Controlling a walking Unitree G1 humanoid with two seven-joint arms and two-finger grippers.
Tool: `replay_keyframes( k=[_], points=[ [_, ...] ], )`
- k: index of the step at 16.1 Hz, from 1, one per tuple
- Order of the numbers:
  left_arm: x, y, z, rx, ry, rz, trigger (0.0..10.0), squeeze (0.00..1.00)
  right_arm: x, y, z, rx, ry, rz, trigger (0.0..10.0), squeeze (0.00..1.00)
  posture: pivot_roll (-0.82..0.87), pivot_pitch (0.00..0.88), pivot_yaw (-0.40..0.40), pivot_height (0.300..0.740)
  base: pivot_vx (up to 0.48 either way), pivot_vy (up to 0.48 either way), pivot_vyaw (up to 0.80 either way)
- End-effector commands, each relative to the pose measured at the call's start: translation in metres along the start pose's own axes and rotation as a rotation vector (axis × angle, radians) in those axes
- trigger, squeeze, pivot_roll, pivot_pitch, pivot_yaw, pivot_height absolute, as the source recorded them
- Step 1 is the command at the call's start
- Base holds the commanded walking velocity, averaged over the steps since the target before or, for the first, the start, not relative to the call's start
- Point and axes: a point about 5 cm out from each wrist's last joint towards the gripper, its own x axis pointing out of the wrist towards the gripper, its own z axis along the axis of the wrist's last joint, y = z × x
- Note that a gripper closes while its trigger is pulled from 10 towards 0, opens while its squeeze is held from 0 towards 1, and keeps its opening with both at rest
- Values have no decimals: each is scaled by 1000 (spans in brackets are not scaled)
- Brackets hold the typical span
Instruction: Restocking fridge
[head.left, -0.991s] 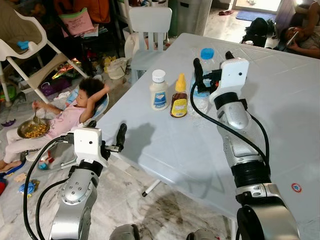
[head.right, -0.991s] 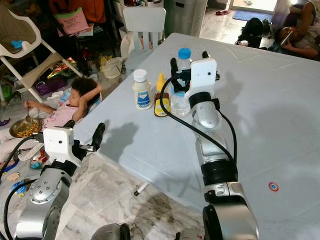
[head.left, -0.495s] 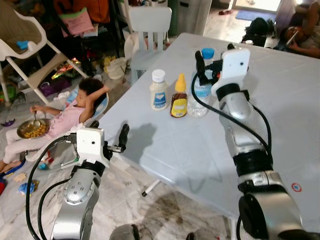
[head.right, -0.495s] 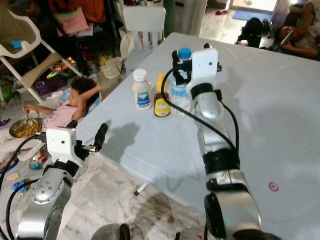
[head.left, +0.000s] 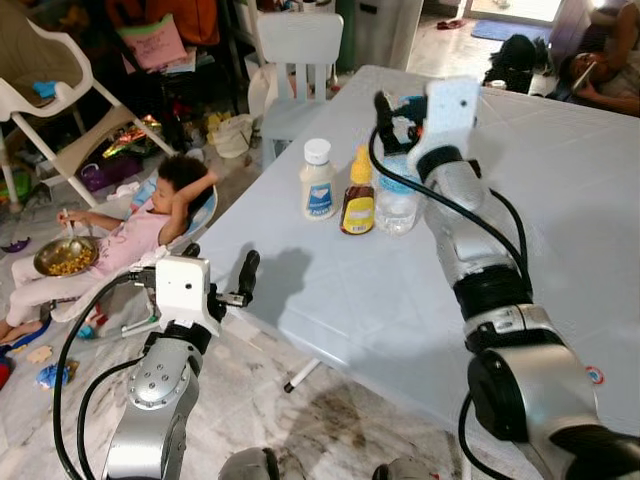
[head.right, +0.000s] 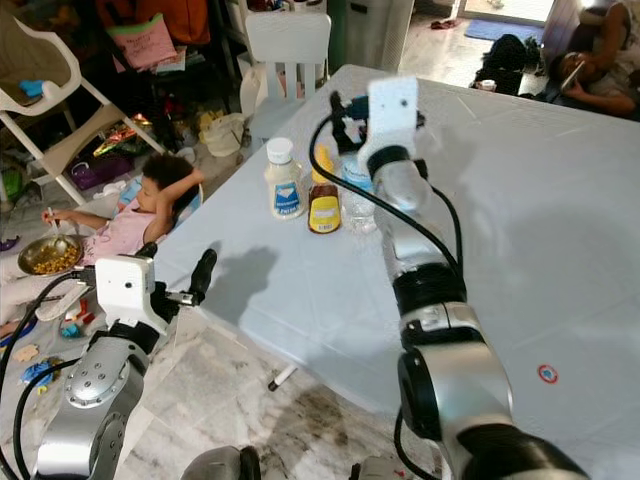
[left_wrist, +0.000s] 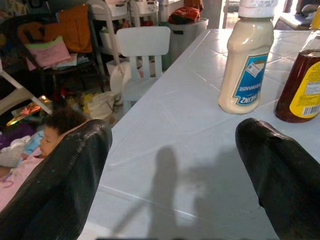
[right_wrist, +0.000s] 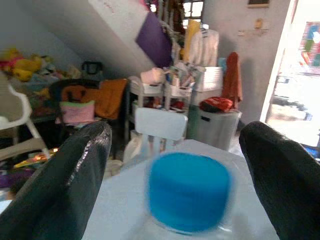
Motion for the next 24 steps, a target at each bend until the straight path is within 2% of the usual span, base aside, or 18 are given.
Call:
replay_keyframes(
  k=[1, 10, 19, 24],
  points=[
    [2, 0, -1, 21, 13, -5, 10000, 0, 4, 4, 4, 13, 6, 16, 0, 0, 62, 51, 48, 740, 0, 0, 0],
    [3, -1, -3, 24, 21, -8, 10000, 0, 3, 2, -3, 12, 42, -2, 0, 0, 57, 44, 44, 740, 0, 0, 0],
    [7, -1, -5, 38, 36, -14, 10000, 0, 6, 2, 7, 40, 28, 9, 0, 0, 61, 36, 45, 740, 0, 0, 0],
    [4, 5, -5, 47, 53, 2, 10000, 0, -12, -8, 2, 22, 94, 58, 0, 0, 53, 62, 24, 740, 0, 0, 0]
  ],
)
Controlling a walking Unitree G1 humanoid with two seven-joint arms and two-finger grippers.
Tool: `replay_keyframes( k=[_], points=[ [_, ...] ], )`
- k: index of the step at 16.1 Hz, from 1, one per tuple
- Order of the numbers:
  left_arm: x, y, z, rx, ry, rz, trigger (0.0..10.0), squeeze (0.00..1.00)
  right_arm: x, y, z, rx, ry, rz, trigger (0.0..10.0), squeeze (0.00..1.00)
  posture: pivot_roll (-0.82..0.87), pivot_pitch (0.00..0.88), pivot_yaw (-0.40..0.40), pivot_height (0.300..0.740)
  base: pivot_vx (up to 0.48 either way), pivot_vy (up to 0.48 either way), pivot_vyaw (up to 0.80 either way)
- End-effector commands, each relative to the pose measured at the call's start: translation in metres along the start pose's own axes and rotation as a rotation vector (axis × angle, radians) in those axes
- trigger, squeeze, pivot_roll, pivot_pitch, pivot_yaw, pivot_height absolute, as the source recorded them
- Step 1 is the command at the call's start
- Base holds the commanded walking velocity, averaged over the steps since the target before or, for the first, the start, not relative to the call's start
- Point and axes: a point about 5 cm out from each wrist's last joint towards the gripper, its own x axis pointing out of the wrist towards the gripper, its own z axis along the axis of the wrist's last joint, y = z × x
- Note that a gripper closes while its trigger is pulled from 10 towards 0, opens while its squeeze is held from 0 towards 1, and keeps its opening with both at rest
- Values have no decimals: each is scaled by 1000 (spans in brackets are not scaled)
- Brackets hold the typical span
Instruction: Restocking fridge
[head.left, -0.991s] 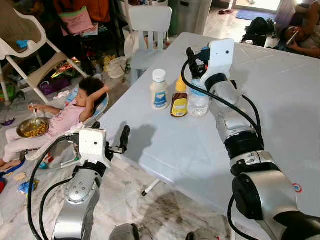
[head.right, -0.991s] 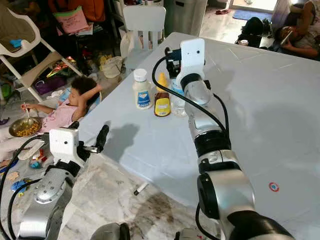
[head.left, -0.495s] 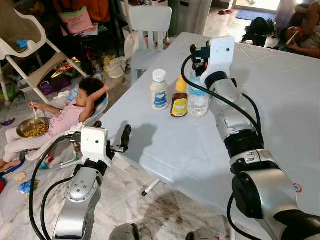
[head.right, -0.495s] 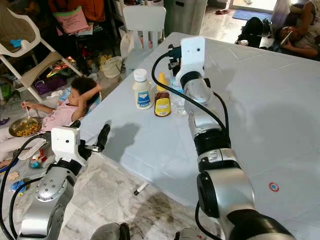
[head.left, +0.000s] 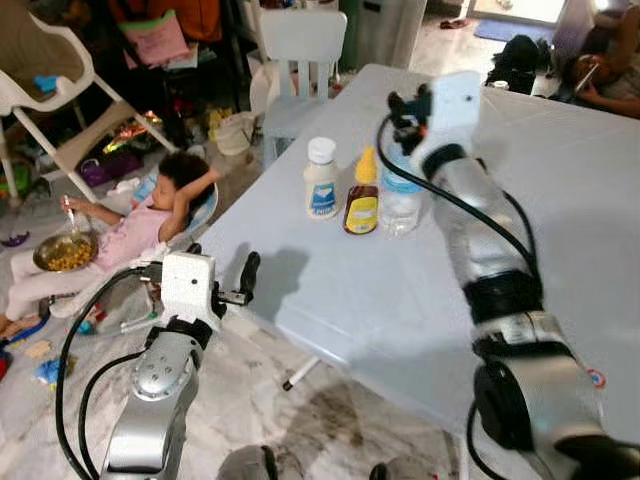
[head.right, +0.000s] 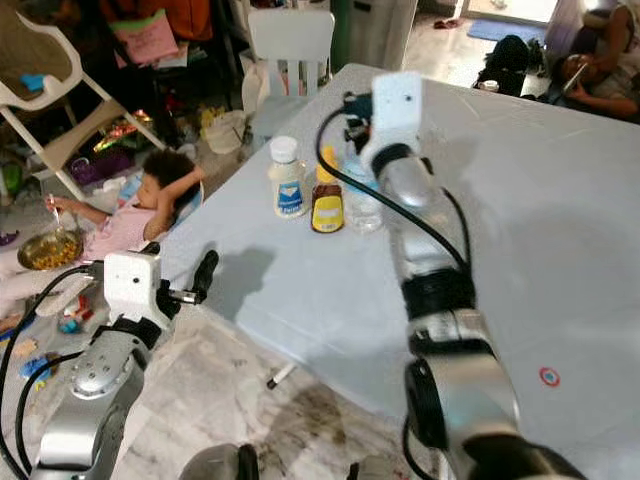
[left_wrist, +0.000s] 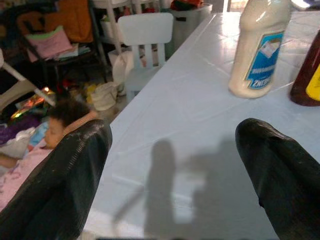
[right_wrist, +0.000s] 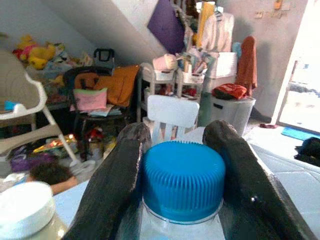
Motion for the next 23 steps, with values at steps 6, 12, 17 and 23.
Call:
replay_keyframes(
  k=[6, 12, 17, 23],
  points=[
    [-4, 0, -9, -7, 51, -23, 10000, 0, -61, 0, -31, -14, 203, 38, 0, 0, 27, 31, 24, 740, 0, 0, 0],
    [0, -8, -13, -19, 59, -57, 10000, 0, -70, -5, -22, -39, 190, -59, 0, 0, 14, 0, 22, 740, 0, 0, 0],
    [5, -8, -13, -35, 52, 13, 10000, 0, -69, 11, -10, -46, 105, -53, 1843, 0, 19, 0, 3, 740, 0, 0, 0],
    [13, -14, -15, -49, 44, 6, 10000, 0, -67, 19, 6, -100, -9, -26, 10000, 0, -1, 0, -15, 740, 0, 0, 0]
  ],
)
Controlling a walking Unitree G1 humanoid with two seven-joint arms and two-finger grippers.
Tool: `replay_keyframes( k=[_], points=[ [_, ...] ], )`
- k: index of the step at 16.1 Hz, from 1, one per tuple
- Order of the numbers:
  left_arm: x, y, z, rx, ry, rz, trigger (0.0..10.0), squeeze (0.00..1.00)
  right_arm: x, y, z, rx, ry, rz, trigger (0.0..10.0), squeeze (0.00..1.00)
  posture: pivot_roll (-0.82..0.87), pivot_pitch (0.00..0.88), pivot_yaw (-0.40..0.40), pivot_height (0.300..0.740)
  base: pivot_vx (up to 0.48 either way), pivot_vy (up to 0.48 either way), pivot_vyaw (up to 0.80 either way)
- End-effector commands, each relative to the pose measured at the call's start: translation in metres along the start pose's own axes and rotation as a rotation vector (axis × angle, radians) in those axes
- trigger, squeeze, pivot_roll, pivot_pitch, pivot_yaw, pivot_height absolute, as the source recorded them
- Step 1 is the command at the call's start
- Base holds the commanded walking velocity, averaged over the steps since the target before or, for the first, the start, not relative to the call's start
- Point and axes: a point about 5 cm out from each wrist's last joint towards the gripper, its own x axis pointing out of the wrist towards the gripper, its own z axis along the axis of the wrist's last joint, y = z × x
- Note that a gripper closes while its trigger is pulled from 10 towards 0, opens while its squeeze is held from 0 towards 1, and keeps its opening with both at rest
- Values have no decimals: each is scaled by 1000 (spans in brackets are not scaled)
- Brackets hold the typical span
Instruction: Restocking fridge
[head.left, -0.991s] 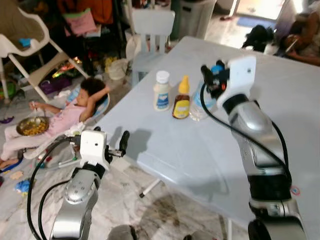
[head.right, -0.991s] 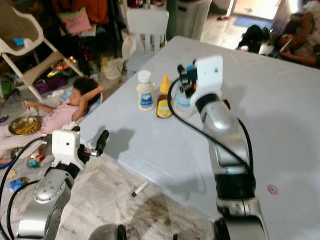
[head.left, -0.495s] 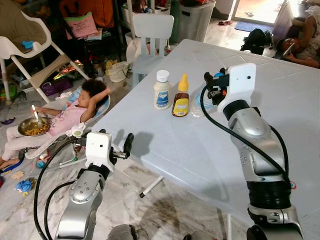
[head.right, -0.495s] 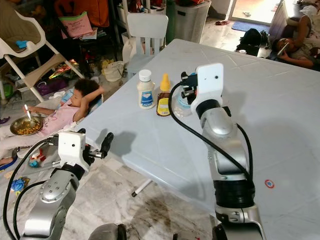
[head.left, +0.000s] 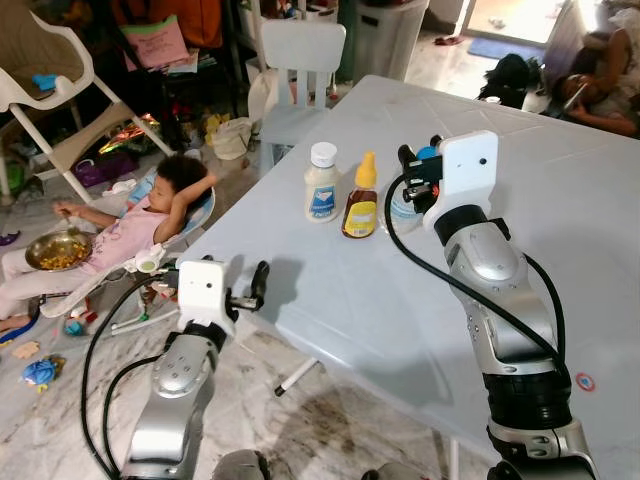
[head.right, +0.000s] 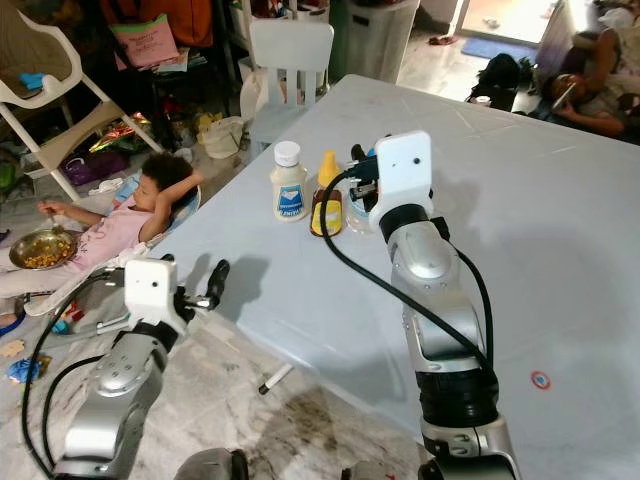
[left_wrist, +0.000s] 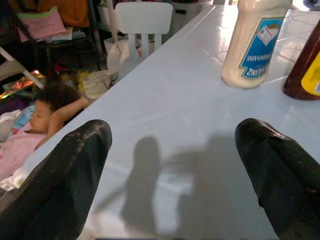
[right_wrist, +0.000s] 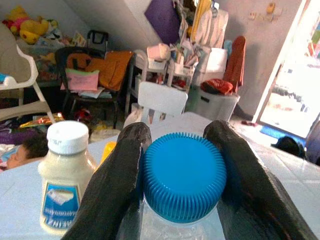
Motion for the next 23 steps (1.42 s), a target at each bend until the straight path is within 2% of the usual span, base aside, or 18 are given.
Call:
replay_keyframes(
  k=[1, 9, 23],
  points=[
    [3, -1, 1, 4, -8, 1, 10000, 0, 3, 0, 14, -21, -74, 2, 10000, 0, -5, 0, -19, 740, 0, 0, 0],
    [12, -6, 3, -22, -30, 8, 10000, 0, 10, 0, 28, -33, -133, -14, 10000, 0, -25, 0, -33, 740, 0, 0, 0],
    [16, -5, 4, -45, -49, 38, 10000, 0, 15, 0, 30, -40, -138, -30, 10000, 0, -33, 0, -44, 740, -327, 0, 0]
  ],
)
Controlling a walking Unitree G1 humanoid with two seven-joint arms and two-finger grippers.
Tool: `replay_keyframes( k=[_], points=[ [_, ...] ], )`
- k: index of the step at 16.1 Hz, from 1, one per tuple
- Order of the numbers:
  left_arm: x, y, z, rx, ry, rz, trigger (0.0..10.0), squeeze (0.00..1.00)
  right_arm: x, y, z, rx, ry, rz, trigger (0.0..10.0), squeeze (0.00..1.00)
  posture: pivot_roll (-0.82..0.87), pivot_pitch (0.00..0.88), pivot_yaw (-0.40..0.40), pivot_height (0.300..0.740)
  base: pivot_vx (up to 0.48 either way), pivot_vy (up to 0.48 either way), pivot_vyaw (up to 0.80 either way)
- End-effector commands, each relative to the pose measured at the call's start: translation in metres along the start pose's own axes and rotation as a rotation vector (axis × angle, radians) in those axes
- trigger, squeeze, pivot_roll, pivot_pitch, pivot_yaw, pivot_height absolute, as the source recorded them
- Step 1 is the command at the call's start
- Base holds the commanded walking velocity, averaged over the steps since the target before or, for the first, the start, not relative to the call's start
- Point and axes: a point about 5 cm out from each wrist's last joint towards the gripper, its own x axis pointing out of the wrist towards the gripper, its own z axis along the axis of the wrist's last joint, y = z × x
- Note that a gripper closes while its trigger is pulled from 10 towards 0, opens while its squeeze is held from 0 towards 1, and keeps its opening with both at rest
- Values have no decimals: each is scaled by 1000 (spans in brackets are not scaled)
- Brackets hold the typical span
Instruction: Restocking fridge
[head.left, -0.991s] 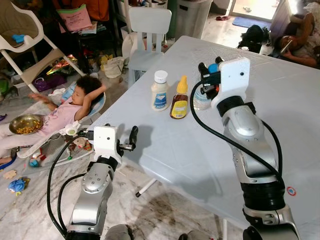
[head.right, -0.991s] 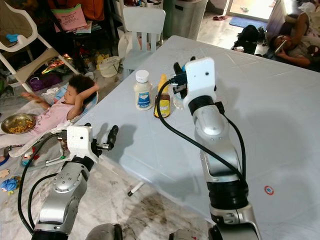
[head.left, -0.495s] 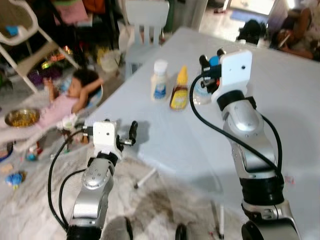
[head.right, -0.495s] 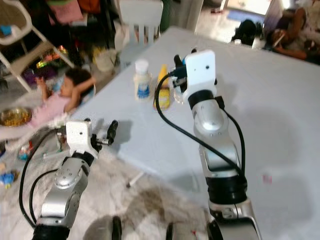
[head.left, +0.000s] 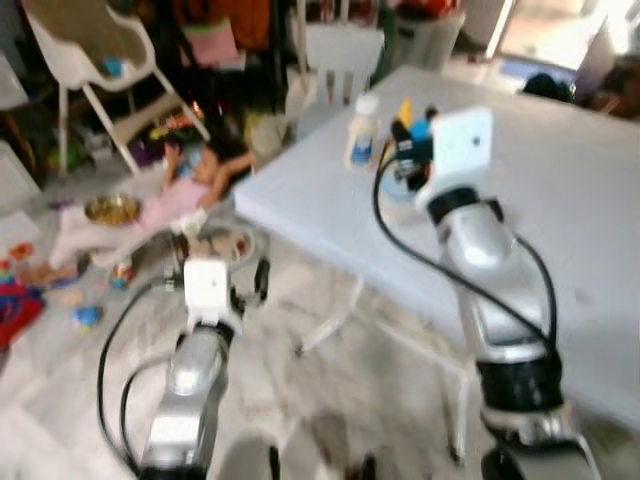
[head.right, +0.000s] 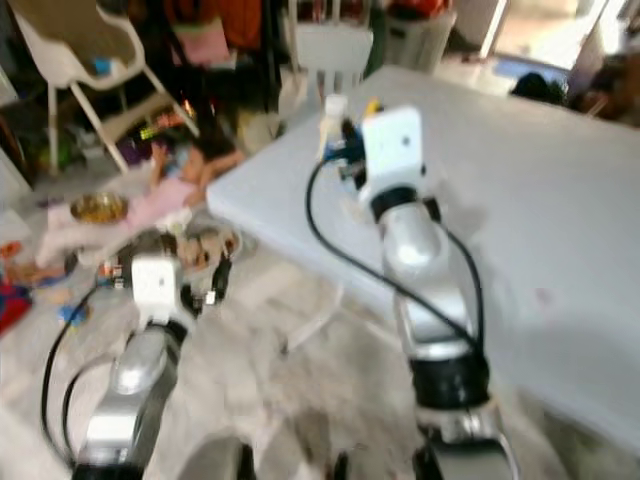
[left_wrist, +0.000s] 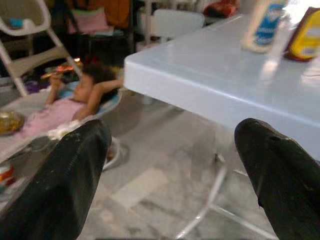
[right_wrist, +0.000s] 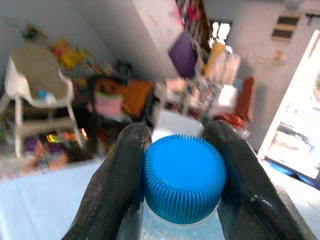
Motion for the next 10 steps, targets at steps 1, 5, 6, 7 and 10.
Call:
replay_keyframes(
  k=[1, 5, 6, 7, 10],
  points=[
    [1, -2, 4, 6, -18, -8, 10000, 0, 3, -3, 13, -5, -58, -14, 10000, 0, -34, 0, -46, 740, -315, 0, 0],
    [2, -2, 4, 3, -22, -3, 10000, 0, 5, -2, 13, -9, -63, -7, 10000, 0, -33, 0, -49, 740, -304, 0, 0],
    [1, -2, 3, 4, -20, -4, 10000, 0, 5, 1, 11, 1, -53, 4, 10000, 0, -31, 0, -49, 740, -307, 0, 0],
    [0, -2, 2, 5, -18, -4, 10000, 0, 5, 2, 10, 12, -45, 10, 10000, 0, -26, 0, -47, 740, -300, 0, 0],
    [-5, 7, -5, 20, -4, 42, 10000, 0, -7, 9, -21, 64, 51, 49, 10000, 0, -15, 0, -46, 740, 0, 0, 0]
  ],
)
